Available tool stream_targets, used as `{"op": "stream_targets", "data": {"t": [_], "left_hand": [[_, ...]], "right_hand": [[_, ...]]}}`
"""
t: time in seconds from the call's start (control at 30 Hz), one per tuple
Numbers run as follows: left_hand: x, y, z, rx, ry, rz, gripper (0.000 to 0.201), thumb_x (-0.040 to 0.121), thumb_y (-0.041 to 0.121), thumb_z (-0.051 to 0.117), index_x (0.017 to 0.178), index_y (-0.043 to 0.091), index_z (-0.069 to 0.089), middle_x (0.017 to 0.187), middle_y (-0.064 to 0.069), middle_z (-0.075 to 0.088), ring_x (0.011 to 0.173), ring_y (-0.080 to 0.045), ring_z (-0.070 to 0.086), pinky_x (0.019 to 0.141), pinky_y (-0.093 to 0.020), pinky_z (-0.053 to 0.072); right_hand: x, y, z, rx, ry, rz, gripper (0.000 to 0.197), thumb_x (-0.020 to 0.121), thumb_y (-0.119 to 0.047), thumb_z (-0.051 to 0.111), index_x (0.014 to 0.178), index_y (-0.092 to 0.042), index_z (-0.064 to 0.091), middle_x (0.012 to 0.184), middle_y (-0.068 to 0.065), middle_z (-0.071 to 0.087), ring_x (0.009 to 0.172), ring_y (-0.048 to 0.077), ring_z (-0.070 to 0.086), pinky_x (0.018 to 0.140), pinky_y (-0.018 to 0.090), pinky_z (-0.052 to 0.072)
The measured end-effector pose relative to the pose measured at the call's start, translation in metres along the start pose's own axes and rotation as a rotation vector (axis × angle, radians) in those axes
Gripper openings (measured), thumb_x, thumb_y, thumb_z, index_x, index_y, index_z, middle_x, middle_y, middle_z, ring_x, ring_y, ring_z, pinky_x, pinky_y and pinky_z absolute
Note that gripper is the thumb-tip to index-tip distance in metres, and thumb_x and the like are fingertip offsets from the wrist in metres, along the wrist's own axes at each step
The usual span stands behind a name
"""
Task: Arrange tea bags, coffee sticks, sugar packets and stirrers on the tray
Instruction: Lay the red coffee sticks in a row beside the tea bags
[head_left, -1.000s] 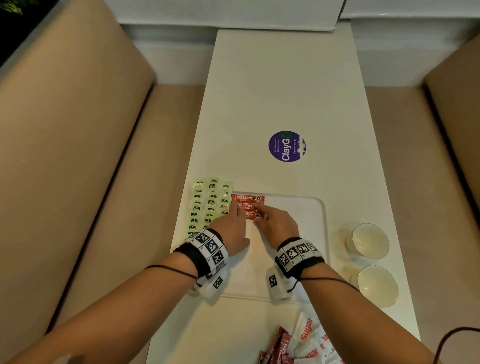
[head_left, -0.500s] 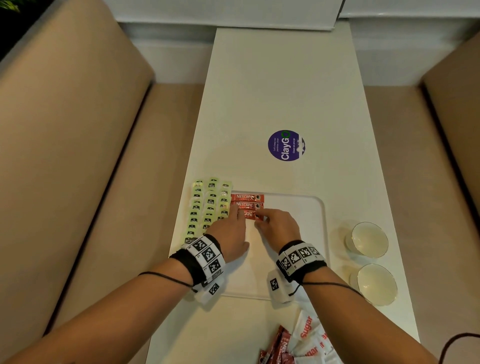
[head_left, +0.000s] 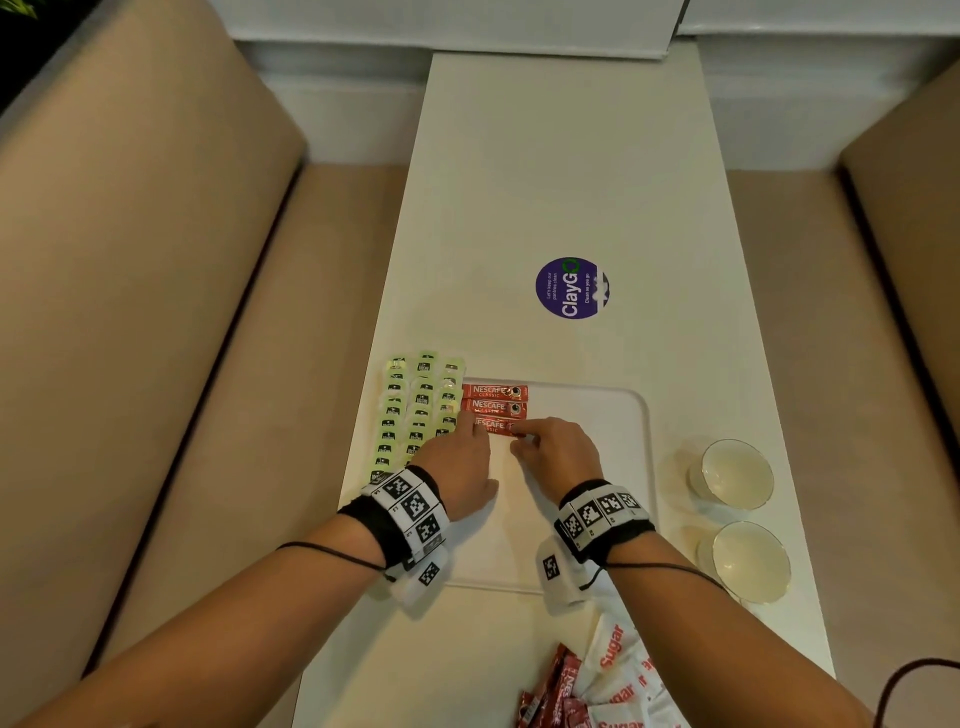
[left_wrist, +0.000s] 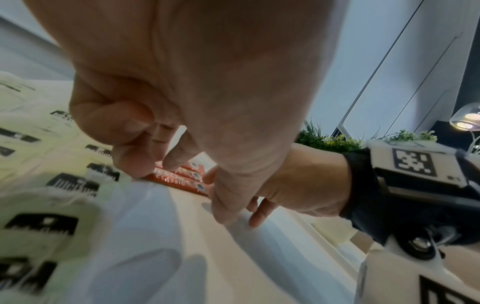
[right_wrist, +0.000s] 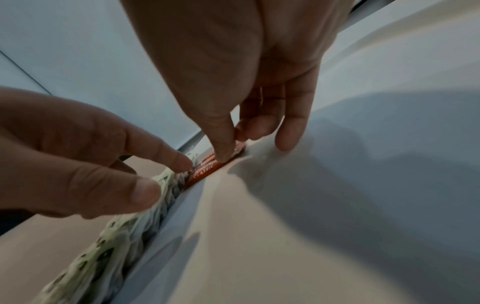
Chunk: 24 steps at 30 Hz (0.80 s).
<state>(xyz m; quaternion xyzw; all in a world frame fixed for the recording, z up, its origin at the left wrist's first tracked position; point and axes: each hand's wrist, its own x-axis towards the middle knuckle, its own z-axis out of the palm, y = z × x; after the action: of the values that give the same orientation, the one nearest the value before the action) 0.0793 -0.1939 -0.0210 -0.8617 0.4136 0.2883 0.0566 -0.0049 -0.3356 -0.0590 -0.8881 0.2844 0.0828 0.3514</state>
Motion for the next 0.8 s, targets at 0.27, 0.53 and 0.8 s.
{"op": "stream_targets", "data": {"t": [0.27, 0.53, 0.8], "left_hand": [[-0.028, -0.003, -0.008, -0.092, 0.014, 0.072, 0.054, 0.096, 0.049, 0.052, 0.140, 0.017, 0.046, 0.135, -0.005, 0.046, 0.106, -0.025, 0.061, 0.087, -0.039, 0.052], [-0.080, 0.021, 0.018, -0.181, -0.077, 0.157, 0.040, 0.097, 0.049, 0.054, 0.129, 0.024, 0.055, 0.111, 0.005, 0.062, 0.097, -0.015, 0.058, 0.081, -0.031, 0.045], [-0.105, 0.041, 0.074, -0.150, -0.204, 0.256, 0.040, 0.093, 0.050, 0.059, 0.122, 0.023, 0.058, 0.101, 0.006, 0.066, 0.085, -0.013, 0.053, 0.070, -0.030, 0.039]], "right_hand": [[-0.037, 0.000, -0.029, 0.068, -0.064, -0.098, 0.032, 0.097, -0.036, 0.064, 0.128, -0.029, 0.067, 0.088, -0.009, 0.068, 0.082, 0.010, 0.062, 0.081, 0.026, 0.050], [-0.121, 0.035, -0.040, 0.003, -0.207, -0.175, 0.027, 0.096, -0.044, 0.063, 0.121, -0.037, 0.068, 0.091, -0.018, 0.062, 0.080, -0.001, 0.058, 0.081, 0.023, 0.049], [-0.179, 0.061, -0.016, -0.180, -0.429, -0.200, 0.033, 0.093, -0.042, 0.067, 0.125, -0.036, 0.066, 0.107, -0.012, 0.058, 0.085, 0.005, 0.056, 0.075, 0.024, 0.043]]}}
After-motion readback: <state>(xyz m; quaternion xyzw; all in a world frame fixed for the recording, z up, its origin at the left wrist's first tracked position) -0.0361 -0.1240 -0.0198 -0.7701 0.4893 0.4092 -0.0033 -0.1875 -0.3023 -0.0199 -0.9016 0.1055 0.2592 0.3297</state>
